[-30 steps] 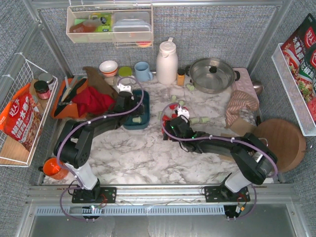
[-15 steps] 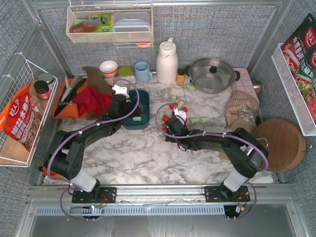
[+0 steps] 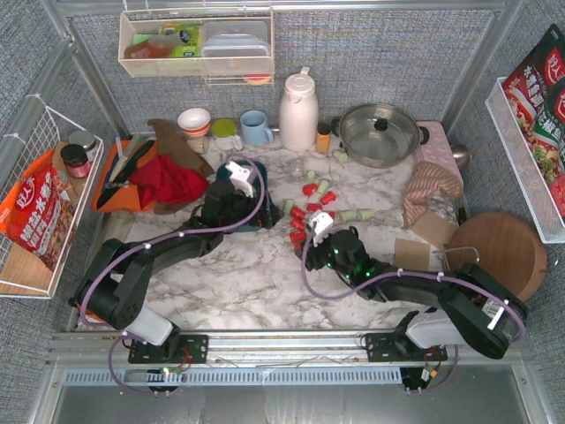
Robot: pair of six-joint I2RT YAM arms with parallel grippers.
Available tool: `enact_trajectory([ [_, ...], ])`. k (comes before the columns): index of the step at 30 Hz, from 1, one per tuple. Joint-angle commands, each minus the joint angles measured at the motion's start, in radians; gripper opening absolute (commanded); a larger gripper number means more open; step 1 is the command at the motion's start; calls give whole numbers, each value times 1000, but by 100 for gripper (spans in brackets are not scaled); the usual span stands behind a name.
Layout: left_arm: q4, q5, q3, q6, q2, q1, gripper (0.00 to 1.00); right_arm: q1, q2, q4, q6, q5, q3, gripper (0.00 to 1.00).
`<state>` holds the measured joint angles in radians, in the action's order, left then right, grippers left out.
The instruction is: Mix the coffee capsules in the storage basket
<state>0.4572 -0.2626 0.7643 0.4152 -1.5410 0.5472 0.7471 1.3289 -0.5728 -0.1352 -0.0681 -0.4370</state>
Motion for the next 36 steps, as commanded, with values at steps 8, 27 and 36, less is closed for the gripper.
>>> enact_trajectory([
  [8,95,-284,7,-65,-7,123,100,14,-117,-507,471,194,211,38],
  [27,183,-524,41,-23,-79,167,78,29,-275,-362,582,144,211,38],
  [36,178,-447,49,-2,-80,177,44,29,-262,-276,549,123,159,57],
])
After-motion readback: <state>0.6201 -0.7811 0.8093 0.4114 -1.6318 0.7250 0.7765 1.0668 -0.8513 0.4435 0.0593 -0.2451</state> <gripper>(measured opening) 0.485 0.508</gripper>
